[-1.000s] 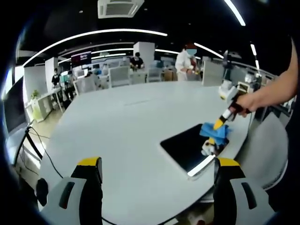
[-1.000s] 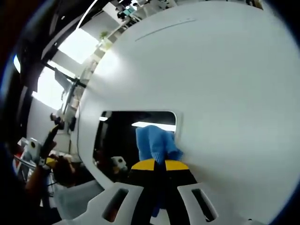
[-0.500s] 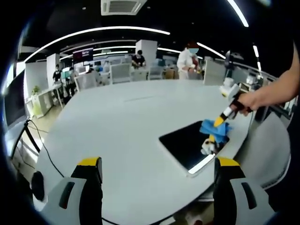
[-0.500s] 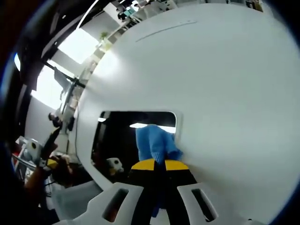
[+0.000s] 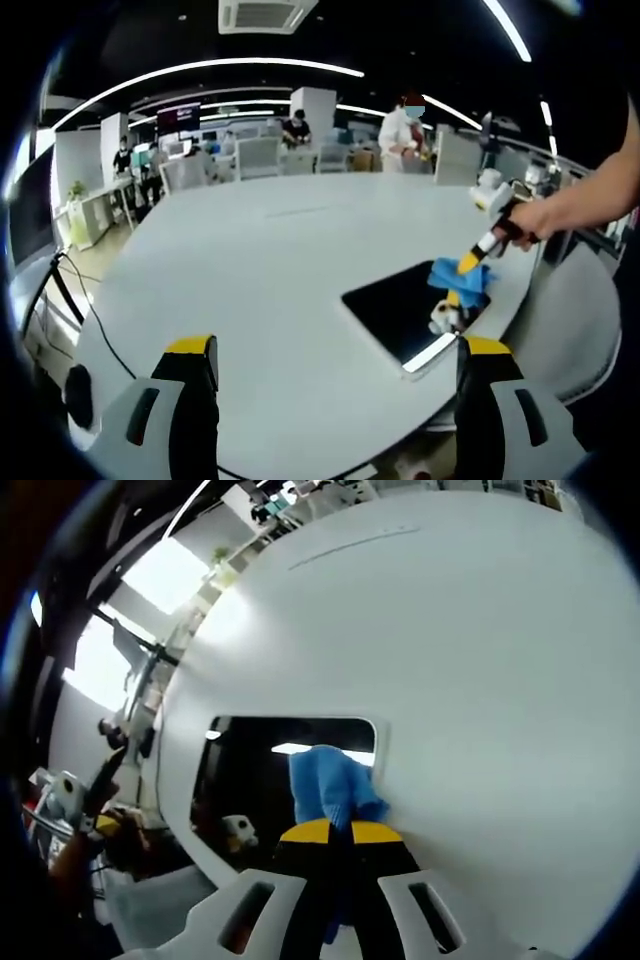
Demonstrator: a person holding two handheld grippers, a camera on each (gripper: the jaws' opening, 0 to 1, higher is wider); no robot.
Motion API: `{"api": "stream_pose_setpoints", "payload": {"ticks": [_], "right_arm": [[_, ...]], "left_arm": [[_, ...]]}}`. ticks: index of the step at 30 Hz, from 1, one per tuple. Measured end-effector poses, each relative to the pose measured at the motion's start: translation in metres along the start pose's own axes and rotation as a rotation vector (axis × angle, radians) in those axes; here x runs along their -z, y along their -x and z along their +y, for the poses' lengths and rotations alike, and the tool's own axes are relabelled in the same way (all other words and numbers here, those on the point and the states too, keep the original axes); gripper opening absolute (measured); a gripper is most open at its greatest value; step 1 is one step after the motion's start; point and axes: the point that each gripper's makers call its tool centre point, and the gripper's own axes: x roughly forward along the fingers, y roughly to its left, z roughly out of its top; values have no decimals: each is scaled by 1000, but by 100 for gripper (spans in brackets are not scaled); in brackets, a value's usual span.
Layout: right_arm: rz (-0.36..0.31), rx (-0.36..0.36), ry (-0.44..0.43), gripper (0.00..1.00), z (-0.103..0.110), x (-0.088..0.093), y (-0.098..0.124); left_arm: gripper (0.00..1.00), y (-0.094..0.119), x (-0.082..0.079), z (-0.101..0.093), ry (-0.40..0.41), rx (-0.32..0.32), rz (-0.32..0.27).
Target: Wipe the mirror surface with the cleaning cloth until all visible marks leave the cleaned area.
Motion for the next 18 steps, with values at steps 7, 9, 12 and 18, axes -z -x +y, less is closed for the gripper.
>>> {"api": "stream_pose_setpoints", "payload": {"ticks": [7,9,12,18], "right_arm": [[-9,1,-9,0,1,0,0],[-13,4,-6,0,0,0,0],[-25,5,-6,0,1,1,1],[-22,28,-20,0,4,8,2]], "left_arm": [[100,2,-3,4,-4,-5,-4],[100,2,-5,3,-4,-5,-8],[100,2,-5,1,-7,-2,-10],[100,4,-3,-2,-22,2,-11]]}}
